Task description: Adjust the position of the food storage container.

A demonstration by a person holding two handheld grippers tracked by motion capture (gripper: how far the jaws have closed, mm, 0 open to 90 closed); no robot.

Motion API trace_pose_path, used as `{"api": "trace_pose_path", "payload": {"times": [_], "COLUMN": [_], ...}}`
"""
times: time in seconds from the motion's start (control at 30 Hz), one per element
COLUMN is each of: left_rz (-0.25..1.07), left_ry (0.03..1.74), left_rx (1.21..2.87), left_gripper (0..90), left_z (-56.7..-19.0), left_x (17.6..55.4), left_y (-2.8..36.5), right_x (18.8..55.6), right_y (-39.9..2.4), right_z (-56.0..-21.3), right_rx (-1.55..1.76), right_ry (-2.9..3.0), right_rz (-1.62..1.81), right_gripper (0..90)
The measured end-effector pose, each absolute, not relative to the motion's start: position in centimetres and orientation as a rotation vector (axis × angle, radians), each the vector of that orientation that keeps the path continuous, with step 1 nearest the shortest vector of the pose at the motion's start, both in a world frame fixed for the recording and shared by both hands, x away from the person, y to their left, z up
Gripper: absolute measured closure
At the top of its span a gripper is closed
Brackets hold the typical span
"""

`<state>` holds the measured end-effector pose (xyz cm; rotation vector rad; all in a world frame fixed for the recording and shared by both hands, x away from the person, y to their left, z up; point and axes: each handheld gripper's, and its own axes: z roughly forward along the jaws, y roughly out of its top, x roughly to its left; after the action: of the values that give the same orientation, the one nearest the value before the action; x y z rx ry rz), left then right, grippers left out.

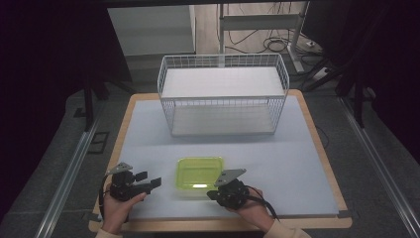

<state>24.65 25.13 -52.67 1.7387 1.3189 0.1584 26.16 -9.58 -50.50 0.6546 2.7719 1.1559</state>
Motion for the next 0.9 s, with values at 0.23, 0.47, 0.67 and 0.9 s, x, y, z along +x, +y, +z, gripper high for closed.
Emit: {"api": "trace_pose_path", "payload": {"times": [0.23,0.47,0.67,0.9], "left_rz": [0.158,0.161,0.161,0.155], "left_ry": [1.319,1.322,1.319,1.325], "left_rx": [1.731,1.729,1.733,1.731], "left_gripper": [24.3,24.4,24.4,29.6], "left_z": [-52.6,-52.5,-52.4,-52.4], "left_x": [24.6,24.6,24.6,24.5], "left_y": [25.1,25.1,25.1,25.2], "right_x": [25.5,27.2,28.8,29.7], "right_y": [-13.9,-19.4,-24.1,-25.3], "right_z": [-48.4,-47.9,-48.6,-49.1], "right_rx": [0.711,0.902,1.084,1.14], "right_ry": [2.669,2.535,2.431,2.384], "right_rz": [1.228,1.222,1.171,1.154], "right_gripper": [90.0,90.0,88.8,53.2]}}
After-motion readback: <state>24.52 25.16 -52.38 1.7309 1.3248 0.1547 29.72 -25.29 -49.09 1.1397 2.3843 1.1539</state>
